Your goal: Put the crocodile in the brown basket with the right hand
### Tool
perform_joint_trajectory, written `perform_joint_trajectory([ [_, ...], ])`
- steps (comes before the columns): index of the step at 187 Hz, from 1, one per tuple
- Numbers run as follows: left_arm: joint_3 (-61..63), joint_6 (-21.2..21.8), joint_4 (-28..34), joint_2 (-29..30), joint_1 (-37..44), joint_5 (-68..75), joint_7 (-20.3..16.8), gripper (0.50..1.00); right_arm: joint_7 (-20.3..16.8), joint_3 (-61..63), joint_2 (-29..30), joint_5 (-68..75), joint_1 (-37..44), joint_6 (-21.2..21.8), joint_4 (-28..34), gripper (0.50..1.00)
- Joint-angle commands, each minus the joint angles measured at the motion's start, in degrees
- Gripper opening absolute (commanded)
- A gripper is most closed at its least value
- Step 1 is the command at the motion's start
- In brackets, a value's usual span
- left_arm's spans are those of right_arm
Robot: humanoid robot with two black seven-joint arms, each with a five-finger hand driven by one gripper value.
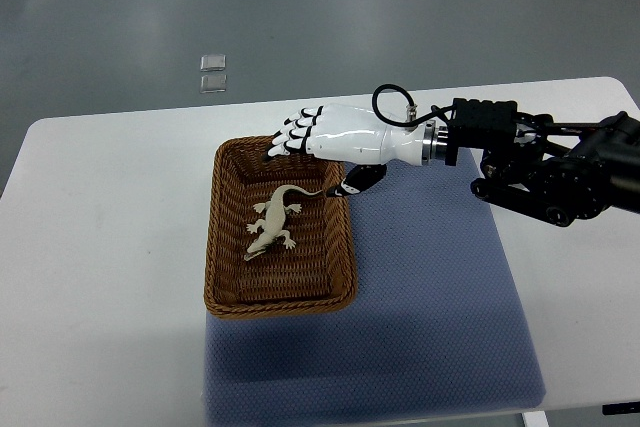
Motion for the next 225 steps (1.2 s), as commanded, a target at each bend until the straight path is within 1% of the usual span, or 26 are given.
perform_joint_trajectory([
  [1,0.00,0.01,0.00,0.00,0.00,0.00,0.02,1.000,-0.11,1.84,-1.26,7.23,-1.07,0.97,-0.63,0.883],
  [22,0.00,0.01,0.00,0.00,0.00,0.00,0.02,1.000,-0.37,3.07,-2.76,18.04,-1.51,2.90,-2.03,0.883],
  [61,0.00,0.01,0.00,0.00,0.00,0.00,-0.07,1.000,-5.29,5.80,-4.95,43.61,-3.80,6.51,-4.14,0.883],
  [86,0.00,0.01,0.00,0.00,0.00,0.00,-0.07,1.000,-7.49,8.69,-5.22,53.45,-6.43,6.95,-5.20,0.885],
  [93,0.00,0.01,0.00,0.00,0.00,0.00,0.02,1.000,-8.37,10.37,-5.31,54.87,-7.31,6.95,-5.37,0.885],
  [108,0.00,0.01,0.00,0.00,0.00,0.00,-0.07,1.000,-11.53,15.82,-5.31,56.89,-10.39,7.21,-5.46,0.887],
  [124,0.00,0.01,0.00,0.00,0.00,0.00,0.02,1.000,-13.91,20.82,-5.31,57.41,-13.02,9.49,-5.81,0.891],
  [137,0.00,0.01,0.00,0.00,0.00,0.00,0.02,1.000,-14.17,22.15,-5.31,59.79,-13.73,11.34,-6.43,0.891],
  [162,0.00,0.01,0.00,0.00,0.00,0.00,0.02,1.000,-14.35,21.53,-5.57,68.66,-13.99,14.41,-8.36,0.891],
  [185,0.00,0.01,0.00,0.00,0.00,0.00,0.02,1.000,-15.05,22.50,-7.33,69.72,-15.05,16.52,-9.15,0.891],
  [198,0.00,0.01,0.00,0.00,0.00,0.00,-0.07,1.000,-15.23,24.08,-7.33,69.46,-16.28,17.67,-9.15,0.891],
  [208,0.00,0.01,0.00,0.00,0.00,0.00,0.02,1.000,-16.02,26.98,-7.06,69.28,-17.42,18.64,-9.15,0.891],
  [225,0.00,0.01,0.00,0.00,0.00,0.00,0.02,1.000,-18.83,32.86,-6.45,67.53,-20.23,20.04,-8.98,0.891],
])
